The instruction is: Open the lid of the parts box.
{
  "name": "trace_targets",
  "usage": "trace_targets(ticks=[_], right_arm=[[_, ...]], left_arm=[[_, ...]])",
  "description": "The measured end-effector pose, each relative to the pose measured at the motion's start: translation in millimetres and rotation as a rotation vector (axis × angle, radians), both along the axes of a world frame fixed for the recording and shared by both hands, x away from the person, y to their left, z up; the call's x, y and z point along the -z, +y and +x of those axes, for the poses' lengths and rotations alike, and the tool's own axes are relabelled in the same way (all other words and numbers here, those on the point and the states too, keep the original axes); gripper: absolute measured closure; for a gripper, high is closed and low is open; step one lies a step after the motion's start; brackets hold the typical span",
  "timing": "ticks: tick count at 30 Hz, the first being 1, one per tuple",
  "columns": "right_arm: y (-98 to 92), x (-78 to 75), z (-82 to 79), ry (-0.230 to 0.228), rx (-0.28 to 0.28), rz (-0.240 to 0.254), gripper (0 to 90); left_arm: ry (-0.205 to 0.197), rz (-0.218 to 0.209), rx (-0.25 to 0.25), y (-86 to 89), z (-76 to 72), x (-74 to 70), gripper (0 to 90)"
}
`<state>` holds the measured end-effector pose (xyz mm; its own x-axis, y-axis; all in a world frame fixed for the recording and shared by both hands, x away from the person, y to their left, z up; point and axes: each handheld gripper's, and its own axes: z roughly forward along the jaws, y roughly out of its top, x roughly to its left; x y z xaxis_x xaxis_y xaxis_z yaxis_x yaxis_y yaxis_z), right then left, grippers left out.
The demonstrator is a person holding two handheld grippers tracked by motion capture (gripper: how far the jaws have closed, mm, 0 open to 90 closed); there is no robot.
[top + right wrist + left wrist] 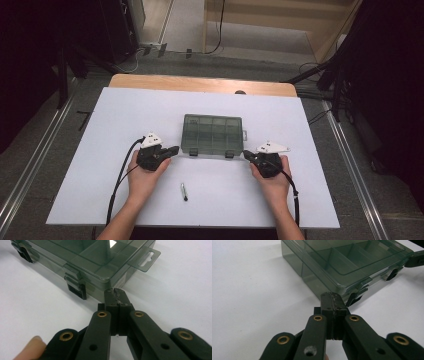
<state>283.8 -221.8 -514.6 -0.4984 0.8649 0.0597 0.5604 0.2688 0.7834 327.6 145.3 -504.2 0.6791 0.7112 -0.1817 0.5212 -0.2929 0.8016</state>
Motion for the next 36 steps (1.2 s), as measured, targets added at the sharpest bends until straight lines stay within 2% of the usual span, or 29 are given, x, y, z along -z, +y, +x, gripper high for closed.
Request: trace_targets(ticks=[11,20,26,29,36], right_arm=[[-0.2,0.0,0.0,-0.009,0.002,0.003,90.0],[-2.4,-0.8,0.5,-0.007,0.001,0.032,90.0],[-3.3,-2.9,-0.4,-0.021,-0.002,0.054,90.0],[-1.8,-4.7,-1.4,-0.035,-0.003,0.039,90.0],[-1.0,-6.9,-2.5,-0.047,-0.002,0.040,90.0]], left_arm=[[0.007,0.011,0.011,-3.5,-0.2,0.6,89.8],[0.005,0.013,0.011,-3.9,-0.1,0.4,89.8],[0.001,0.009,0.010,-4.1,-0.1,0.2,89.8],[-0.003,0.005,0.012,-4.4,-0.4,-0.1,89.8],[-0.018,-0.009,0.014,-4.9,-1.2,-2.9,89.8]])
